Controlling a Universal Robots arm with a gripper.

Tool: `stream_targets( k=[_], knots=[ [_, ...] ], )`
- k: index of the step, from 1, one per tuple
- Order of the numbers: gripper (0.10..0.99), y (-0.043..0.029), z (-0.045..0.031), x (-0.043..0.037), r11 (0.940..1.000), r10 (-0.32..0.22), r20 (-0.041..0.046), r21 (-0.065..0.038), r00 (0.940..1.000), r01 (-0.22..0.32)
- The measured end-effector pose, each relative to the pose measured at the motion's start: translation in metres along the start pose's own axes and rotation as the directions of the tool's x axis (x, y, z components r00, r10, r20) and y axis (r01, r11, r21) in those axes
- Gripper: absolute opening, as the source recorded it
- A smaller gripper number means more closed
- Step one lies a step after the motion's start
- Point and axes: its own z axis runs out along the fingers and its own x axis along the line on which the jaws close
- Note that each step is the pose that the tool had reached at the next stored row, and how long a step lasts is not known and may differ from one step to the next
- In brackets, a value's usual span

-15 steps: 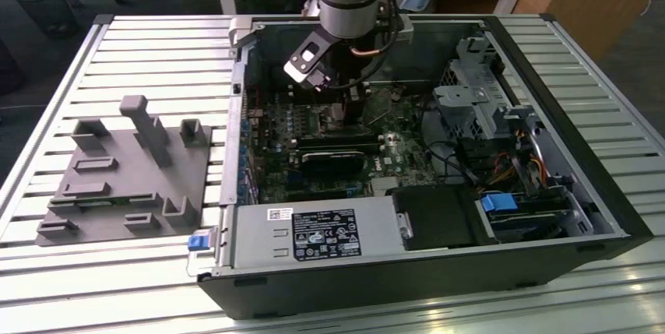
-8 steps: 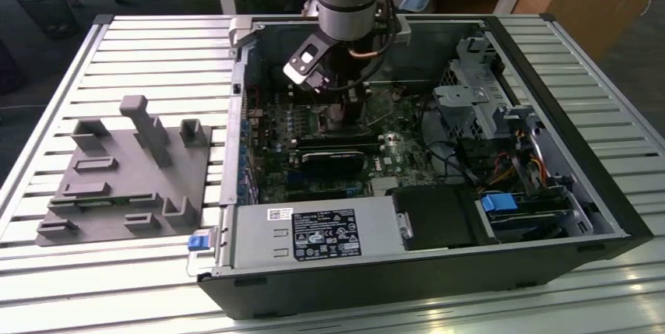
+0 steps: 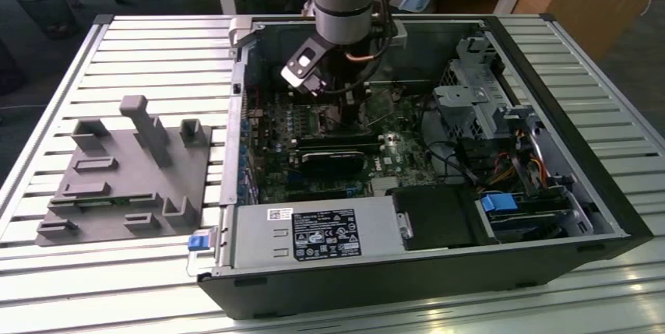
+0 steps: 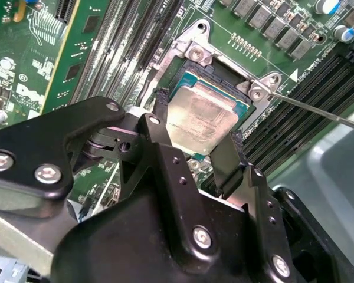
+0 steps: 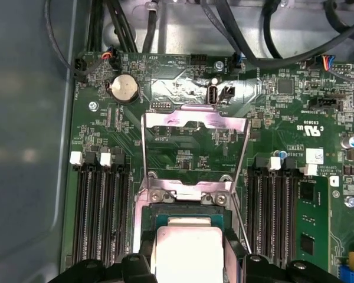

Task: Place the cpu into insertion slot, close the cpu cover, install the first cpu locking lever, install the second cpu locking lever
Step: 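Place the cpu into insertion slot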

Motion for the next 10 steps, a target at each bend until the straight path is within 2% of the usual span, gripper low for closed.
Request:
stream_targets(
  k=[10],
  knots=[
    [0.537,-0.0002,0.0063,0.001,0.9999,0.017,0.0016,0.0,0.9999,-0.017]
  ],
)
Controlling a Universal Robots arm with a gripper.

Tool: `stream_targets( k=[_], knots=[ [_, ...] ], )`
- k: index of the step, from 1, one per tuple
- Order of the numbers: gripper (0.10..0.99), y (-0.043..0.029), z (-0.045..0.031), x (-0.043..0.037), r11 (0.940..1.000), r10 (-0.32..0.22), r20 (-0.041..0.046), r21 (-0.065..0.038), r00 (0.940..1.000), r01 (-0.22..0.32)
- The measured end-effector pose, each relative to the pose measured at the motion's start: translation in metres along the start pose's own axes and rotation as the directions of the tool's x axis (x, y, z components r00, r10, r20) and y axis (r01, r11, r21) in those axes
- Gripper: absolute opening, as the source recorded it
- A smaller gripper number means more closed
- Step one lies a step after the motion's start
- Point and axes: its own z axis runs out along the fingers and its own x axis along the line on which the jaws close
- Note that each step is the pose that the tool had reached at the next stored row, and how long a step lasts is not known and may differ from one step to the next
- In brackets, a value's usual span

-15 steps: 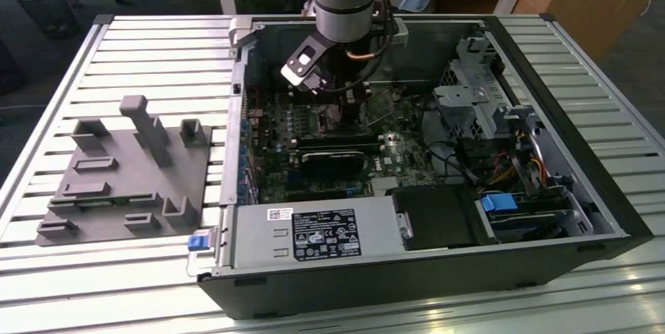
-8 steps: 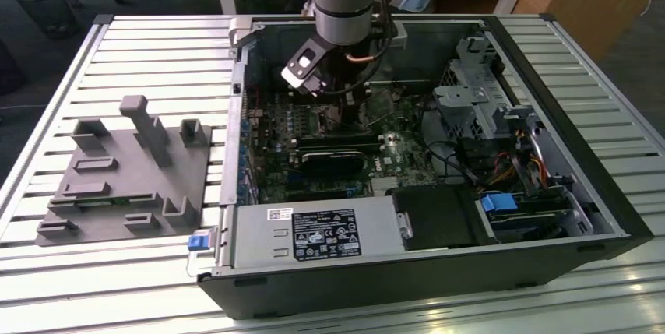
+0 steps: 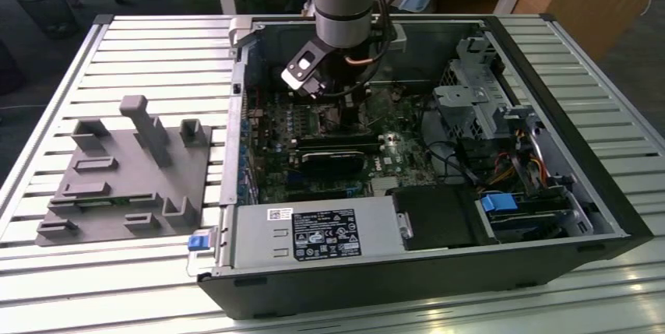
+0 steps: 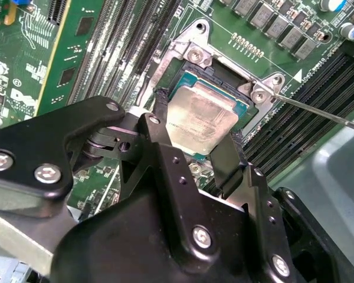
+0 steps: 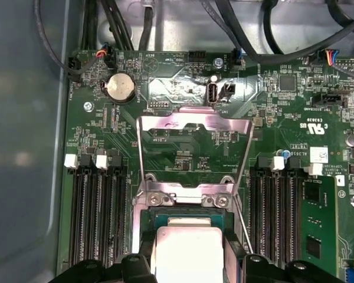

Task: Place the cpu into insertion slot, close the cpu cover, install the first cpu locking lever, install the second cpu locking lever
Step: 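Place the cpu into insertion slot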

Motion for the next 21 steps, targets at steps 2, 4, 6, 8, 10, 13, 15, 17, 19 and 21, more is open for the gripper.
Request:
stream_targets(
  k=[2,4,6,8,10,13,15,17,19,21],
  knots=[
    [0.537,0.0,0.0011,0.0009,1.0,0.005,0.0004,0.0,1.0,-0.005],
    [0.537,0.0,0.0018,0.0011,1.0,0.007,0.0005,0.0,1.0,-0.007],
    [0.537,0.0,0.0017,0.0011,1.0,0.007,0.0007,0.0,1.0,-0.007],
    [0.537,0.0,0.0018,0.0011,1.0,0.007,0.0006,0.0,1.0,-0.007],
    [0.537,0.0,0.0018,0.0011,1.0,0.007,0.0005,0.0,1.0,-0.007],
    [0.545,0.0,0.0019,0.0011,1.0,0.007,0.0004,0.0,1.0,-0.007],
    [0.612,-0.0001,0.0023,0.0011,1.0,0.007,-0.0002,0.0,1.0,-0.007],
    [0.612,-0.0001,0.0026,0.0011,1.0,0.008,-0.0043,0.0,1.0,-0.008],
    [0.612,-0.0001,0.0027,0.0012,1.0,0.008,-0.0069,0.0,0.9999,-0.008],
    [0.612,-0.0001,0.0021,0.0011,1.0,0.008,-0.007,0.0,0.9999,-0.008]
  ],
)
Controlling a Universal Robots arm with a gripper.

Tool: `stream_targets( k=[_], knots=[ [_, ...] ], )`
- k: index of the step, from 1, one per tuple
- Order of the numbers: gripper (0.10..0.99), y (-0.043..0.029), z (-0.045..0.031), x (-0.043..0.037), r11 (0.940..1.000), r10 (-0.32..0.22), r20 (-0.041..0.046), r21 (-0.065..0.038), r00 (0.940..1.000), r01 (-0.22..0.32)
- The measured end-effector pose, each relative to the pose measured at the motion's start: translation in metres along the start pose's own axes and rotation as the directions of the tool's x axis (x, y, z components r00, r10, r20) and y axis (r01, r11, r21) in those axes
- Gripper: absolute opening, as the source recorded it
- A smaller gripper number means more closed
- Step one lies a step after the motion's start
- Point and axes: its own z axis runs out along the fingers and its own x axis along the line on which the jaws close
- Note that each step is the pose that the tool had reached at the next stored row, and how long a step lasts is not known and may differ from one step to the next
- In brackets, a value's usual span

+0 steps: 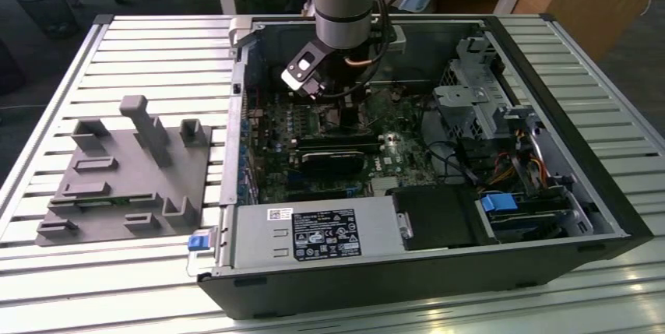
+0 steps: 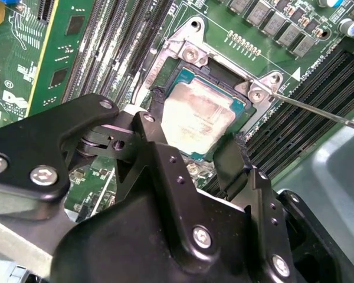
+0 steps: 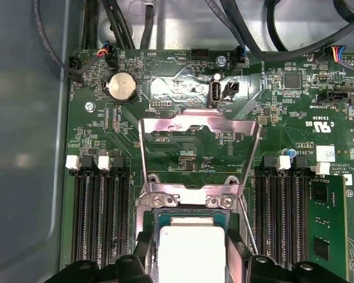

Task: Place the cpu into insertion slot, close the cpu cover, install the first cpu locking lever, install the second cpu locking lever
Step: 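Place the cpu into insertion slot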

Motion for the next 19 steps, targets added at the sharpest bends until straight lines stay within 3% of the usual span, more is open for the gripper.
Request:
stream_targets(
  k=[7,8,9,12,13,15,16,18,19],
  knots=[
    [0.592,0.0008,-0.0082,0.0002,1.0,0.0,0.0001,0.001,1.0,0.0],
    [0.533,0.0009,-0.0087,0.0002,1.0,0.0,0.0,0.001,1.0,0.0],
    [0.533,0.0009,-0.0095,0.0002,1.0,0.0,0.0,0.001,1.0,0.0],
    [0.357,0.0013,-0.011,0.0003,1.0,0.0,-0.0002,0.002,1.0,0.0],
    [0.357,0.0015,-0.011,0.0003,1.0,0.0,-0.0003,0.002,1.0,0.0],
    [0.239,0.0018,-0.0113,0.0003,1.0,0.0,0.0,0.002,1.0,0.0],
    [0.239,0.0019,-0.0113,0.0003,1.0,0.0,0.0,0.003,1.0,0.0],
    [0.122,0.0019,-0.0118,0.0002,1.0,0.0,0.0003,0.003,1.0,0.0],
    [0.122,0.0019,-0.012,0.0002,1.0,0.0,0.0003,0.003,1.0,0.0]
  ],
)
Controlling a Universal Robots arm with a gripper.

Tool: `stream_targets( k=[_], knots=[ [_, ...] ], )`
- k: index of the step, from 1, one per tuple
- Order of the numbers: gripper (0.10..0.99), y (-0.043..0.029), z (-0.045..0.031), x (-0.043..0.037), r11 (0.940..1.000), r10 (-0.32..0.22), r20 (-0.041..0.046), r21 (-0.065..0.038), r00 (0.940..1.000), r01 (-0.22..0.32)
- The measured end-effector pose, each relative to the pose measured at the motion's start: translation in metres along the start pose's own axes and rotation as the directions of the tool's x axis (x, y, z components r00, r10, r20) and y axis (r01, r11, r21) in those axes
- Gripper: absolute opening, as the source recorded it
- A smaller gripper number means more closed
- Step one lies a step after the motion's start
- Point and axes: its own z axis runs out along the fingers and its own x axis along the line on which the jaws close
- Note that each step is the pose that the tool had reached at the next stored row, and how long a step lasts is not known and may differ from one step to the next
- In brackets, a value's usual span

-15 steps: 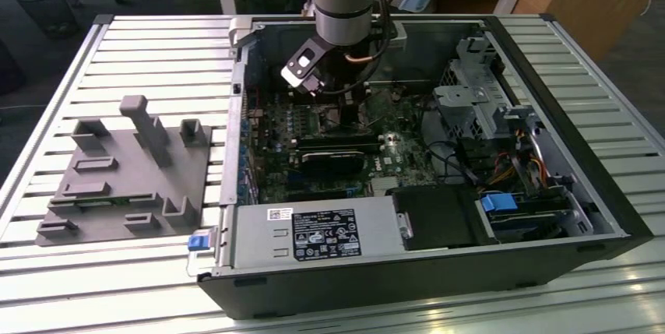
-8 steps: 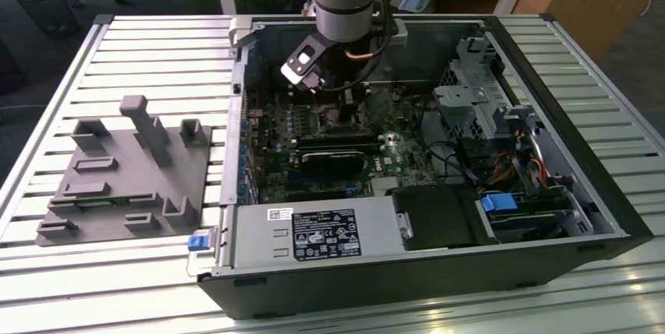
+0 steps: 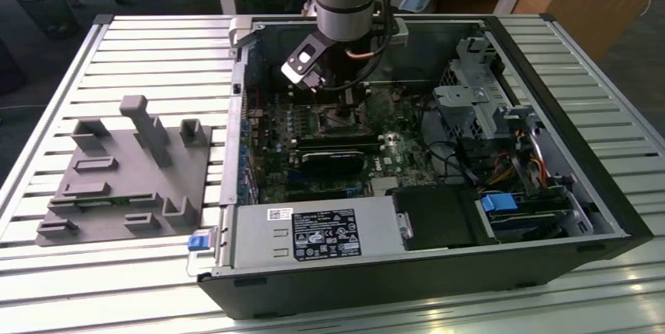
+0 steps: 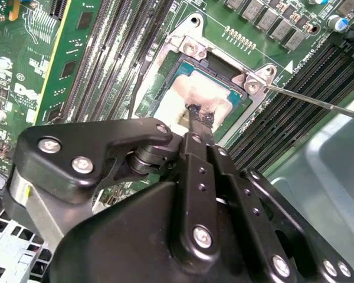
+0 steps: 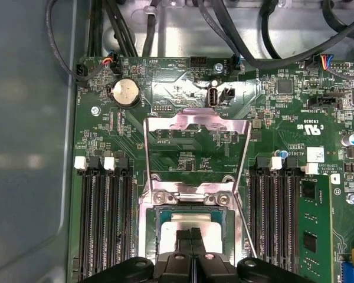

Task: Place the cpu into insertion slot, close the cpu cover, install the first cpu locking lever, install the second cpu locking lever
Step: 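Place the cpu into insertion slot, then close the cpu cover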

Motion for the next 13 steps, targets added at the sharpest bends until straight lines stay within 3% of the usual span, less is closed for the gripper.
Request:
stream_targets(
  k=[13],
  knots=[
    [0.106,0.0002,-0.0025,0.0001,1.0,0.0,-0.0001,0.0,1.0,0.0]
  ],
)
